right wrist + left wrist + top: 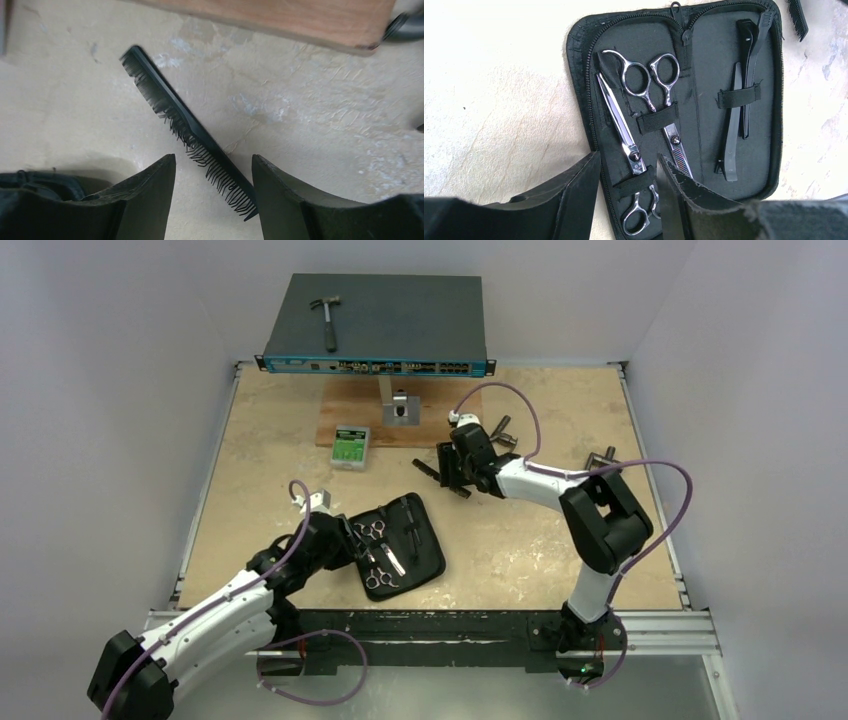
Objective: Sort the hair-cutting tools
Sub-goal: Move the comb to the center of the board.
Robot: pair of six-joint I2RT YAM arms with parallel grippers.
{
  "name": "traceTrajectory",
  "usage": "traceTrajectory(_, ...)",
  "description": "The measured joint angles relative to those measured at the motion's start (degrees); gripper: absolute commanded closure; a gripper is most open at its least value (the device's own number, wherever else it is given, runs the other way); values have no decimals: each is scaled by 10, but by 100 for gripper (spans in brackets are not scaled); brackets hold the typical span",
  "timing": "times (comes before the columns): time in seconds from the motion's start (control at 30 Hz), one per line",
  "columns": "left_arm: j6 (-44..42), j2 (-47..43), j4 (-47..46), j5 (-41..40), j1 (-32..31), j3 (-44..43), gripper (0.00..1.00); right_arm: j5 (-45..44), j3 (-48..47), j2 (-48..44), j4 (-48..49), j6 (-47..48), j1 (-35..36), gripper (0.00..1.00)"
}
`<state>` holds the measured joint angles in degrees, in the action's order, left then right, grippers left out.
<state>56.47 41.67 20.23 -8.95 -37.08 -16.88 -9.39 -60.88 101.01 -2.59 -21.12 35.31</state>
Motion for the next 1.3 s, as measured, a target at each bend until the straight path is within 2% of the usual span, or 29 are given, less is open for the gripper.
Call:
traceTrajectory(0.13, 0, 0, -3, 3, 0, 4, 55, 4, 0, 33, -7, 8, 5, 41)
traceTrajectory(0.27, 0, 0, -5, 7, 0, 11, 55, 8, -4, 46, -9, 18, 6, 44)
traceTrajectory(0.77, 0, 20, -28, 17, 0, 12, 56, -16, 26, 21, -33, 19, 15, 78)
traceTrajectory(1.0, 0, 28, -30, 25, 0, 12, 56, -21, 68, -17, -43, 7, 43, 80)
traceTrajectory(1.13, 0, 28, -30, 26, 0, 12, 56, -21, 111, -54, -43, -13, 63, 85)
traceTrajectory(1.3, -1, 31, -30, 28, 0, 11, 56, -18, 164, -106, -48, -56, 99, 84)
